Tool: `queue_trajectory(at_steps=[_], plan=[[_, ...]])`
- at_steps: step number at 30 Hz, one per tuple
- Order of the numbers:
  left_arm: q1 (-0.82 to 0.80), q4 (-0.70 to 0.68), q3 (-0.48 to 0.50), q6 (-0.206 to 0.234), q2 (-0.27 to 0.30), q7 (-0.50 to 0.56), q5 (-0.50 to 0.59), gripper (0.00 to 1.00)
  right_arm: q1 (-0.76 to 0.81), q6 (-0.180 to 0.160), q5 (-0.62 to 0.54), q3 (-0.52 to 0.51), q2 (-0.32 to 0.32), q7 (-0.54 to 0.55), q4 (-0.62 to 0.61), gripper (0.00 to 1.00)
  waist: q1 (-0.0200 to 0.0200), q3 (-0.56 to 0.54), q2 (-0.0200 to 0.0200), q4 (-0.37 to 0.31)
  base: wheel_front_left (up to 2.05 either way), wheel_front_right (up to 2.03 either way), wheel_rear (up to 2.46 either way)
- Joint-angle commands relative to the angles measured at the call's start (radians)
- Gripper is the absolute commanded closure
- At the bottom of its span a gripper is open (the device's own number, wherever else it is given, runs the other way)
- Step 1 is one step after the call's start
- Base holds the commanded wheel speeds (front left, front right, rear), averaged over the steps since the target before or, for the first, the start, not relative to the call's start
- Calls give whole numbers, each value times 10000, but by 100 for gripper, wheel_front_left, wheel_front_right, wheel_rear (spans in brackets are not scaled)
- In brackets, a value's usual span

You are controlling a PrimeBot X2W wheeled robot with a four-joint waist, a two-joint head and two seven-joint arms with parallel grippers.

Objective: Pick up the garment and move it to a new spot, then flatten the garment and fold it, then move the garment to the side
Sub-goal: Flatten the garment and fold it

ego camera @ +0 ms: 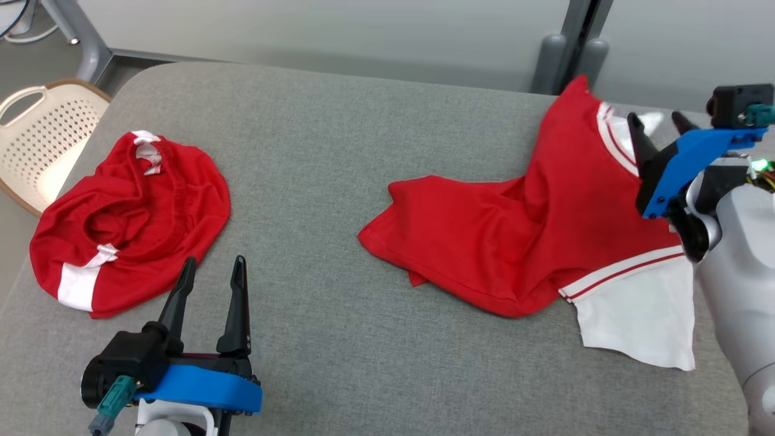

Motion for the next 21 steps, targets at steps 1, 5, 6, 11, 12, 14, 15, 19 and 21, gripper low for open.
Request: queue_trajectory(at_steps=[1,5,6,11,12,14,15,19,21], plan=[[-76,36,41,43,66,-63,-7,0,1,5,-117,-10,57,63,166,0,-1,-134,0,-142,0,0,0],[45,85,123,103,147,-93,-46,0,393,5,-263,74,268,-217,322,0,-1,-380,0,-510,0,0,0],[69,86,137,129,173,-92,-62,0,521,5,-296,95,269,-368,264,0,-1,-432,0,-612,0,0,0],[285,89,266,275,260,-92,-118,0,1443,5,-260,83,420,-1525,-529,0,-1,-733,0,-1127,0,0,0],[338,100,288,285,279,-90,-118,0,1702,3,-307,86,436,-1768,-782,0,-1,-804,0,-1223,0,0,0],[483,114,326,337,310,-77,-157,0,2306,3,-328,-16,503,-2099,-1346,0,-1,-947,0,-1419,0,0,0],[558,123,330,357,337,-59,-182,0,2641,3,-366,-100,526,-2205,-1688,0,-1,-1015,0,-1505,0,0,0],[842,148,393,460,397,-30,-213,0,4139,3,-638,-295,729,-2406,-3289,0,-1,-1292,0,-1795,0,0,0],[929,137,415,515,406,-16,-244,0,4931,3,-741,-515,902,-2426,-4236,0,-1,-1382,0,-1899,0,0,0]])
